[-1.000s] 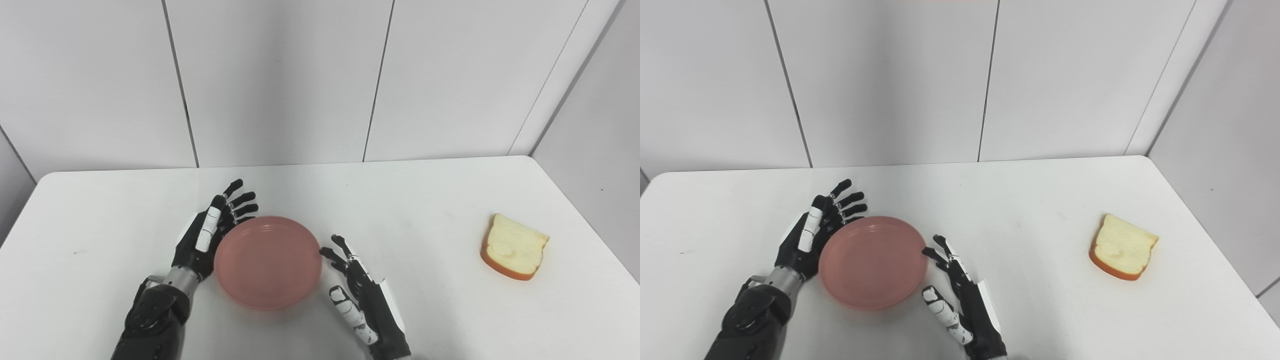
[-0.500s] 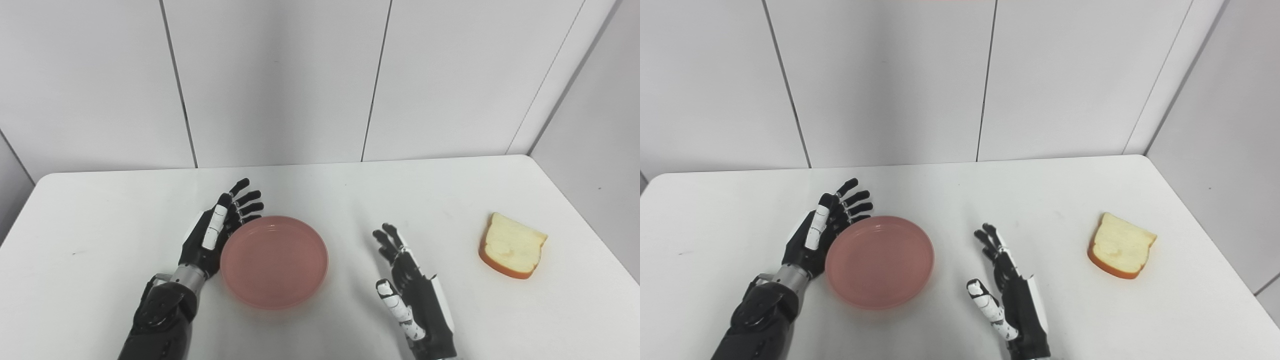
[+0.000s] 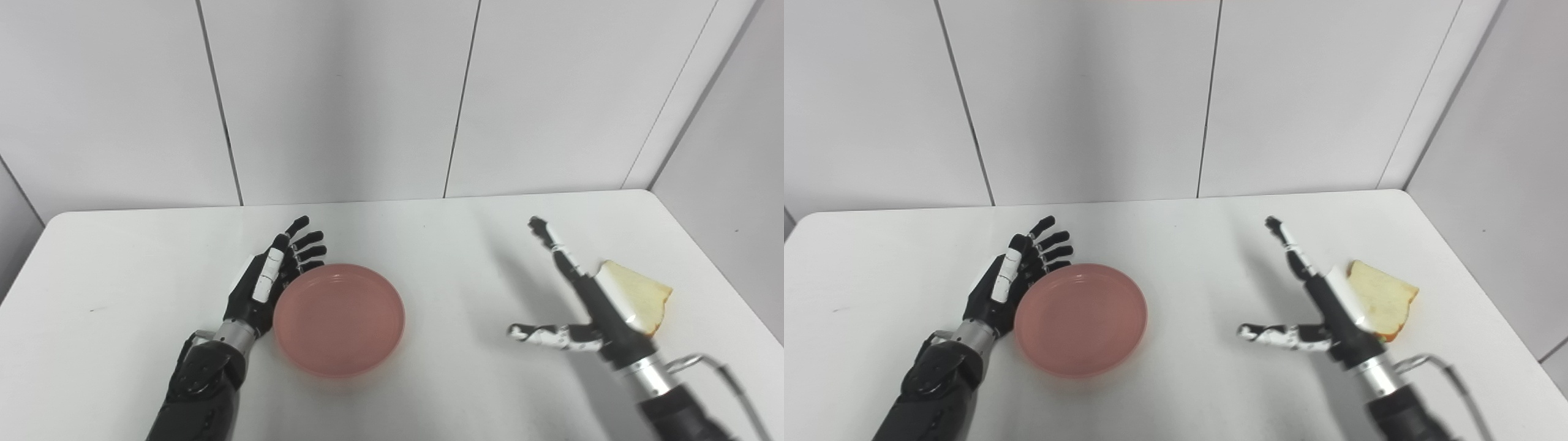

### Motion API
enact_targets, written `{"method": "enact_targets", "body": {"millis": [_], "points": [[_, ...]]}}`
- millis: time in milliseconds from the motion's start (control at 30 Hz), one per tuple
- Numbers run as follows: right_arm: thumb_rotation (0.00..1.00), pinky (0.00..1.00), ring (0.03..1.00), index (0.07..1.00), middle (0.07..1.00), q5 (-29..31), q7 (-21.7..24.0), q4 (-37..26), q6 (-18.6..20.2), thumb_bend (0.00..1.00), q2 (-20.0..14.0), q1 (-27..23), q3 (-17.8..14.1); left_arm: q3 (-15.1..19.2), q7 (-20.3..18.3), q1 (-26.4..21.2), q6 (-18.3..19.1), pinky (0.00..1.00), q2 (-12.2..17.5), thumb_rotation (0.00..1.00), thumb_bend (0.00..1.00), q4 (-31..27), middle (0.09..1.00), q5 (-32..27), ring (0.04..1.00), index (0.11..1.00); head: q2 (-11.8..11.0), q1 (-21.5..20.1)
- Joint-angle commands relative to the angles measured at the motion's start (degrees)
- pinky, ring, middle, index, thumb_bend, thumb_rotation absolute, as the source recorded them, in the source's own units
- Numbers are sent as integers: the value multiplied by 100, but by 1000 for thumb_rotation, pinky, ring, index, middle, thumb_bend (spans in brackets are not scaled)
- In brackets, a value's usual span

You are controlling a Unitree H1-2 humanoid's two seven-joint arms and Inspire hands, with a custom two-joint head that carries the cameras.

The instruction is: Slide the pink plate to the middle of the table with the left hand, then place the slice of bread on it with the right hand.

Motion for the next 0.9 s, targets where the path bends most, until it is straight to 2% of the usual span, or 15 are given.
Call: {"method": "enact_targets", "body": {"millis": [0,67,100,200,267,333,400,567,667,733,800,867], "points": [[398,994,1000,1000,1000,-308,260,-5,-423,972,-698,-386,43,-13,27,327,65,744,-89,899,878,344,845,57,803,900,-5,-8],[371,996,1000,1000,1000,-570,535,33,-386,991,-1184,-574,132,5,12,300,46,748,-93,895,878,418,841,36,800,896,-14,-18],[319,960,1000,1000,1000,-649,666,20,-317,998,-1374,-654,171,10,4,292,37,749,-95,893,870,443,841,29,798,896,-15,-17],[308,938,1000,1000,1000,-865,1057,-60,-127,1000,-1859,-934,303,7,-16,282,0,750,-95,894,863,476,842,36,798,897,-14,-15],[291,984,1000,1000,1000,-860,1270,-15,-118,1000,-2064,-1106,373,4,-25,273,-36,749,-95,892,864,507,841,43,798,898,-9,-11],[235,995,1000,1000,1000,-984,1489,85,-174,1000,-2305,-1312,469,11,-18,264,-37,748,-96,888,872,511,840,36,799,899,-11,-8],[193,995,1000,1000,1000,-1124,1569,259,-366,1000,-2494,-1503,583,16,-11,265,-5,749,-89,886,885,488,840,33,797,900,-13,-7],[290,994,997,1000,998,-1655,1602,537,-466,1000,-3089,-1914,1253,9,-15,262,-29,751,-53,893,879,466,837,49,795,908,-25,-22],[253,991,982,1000,986,-1789,1753,542,-466,1000,-3310,-2002,1482,3,-22,245,-57,748,-36,900,872,490,838,61,792,908,-21,-31],[263,999,982,1000,983,-1935,1868,524,-466,1000,-3435,-2052,1615,-6,-24,245,-55,746,-26,904,866,478,836,72,790,910,-17,-39],[286,1000,982,1000,982,-2148,2083,501,-464,1000,-3562,-2121,1764,-7,-5,240,-50,742,-25,905,866,474,833,84,788,909,-17,-43],[308,999,990,1000,990,-2246,2566,367,-338,1000,-3634,-2187,1850,-15,-7,232,-68,737,-17,911,862,480,832,97,789,910,-2,-53]]}}
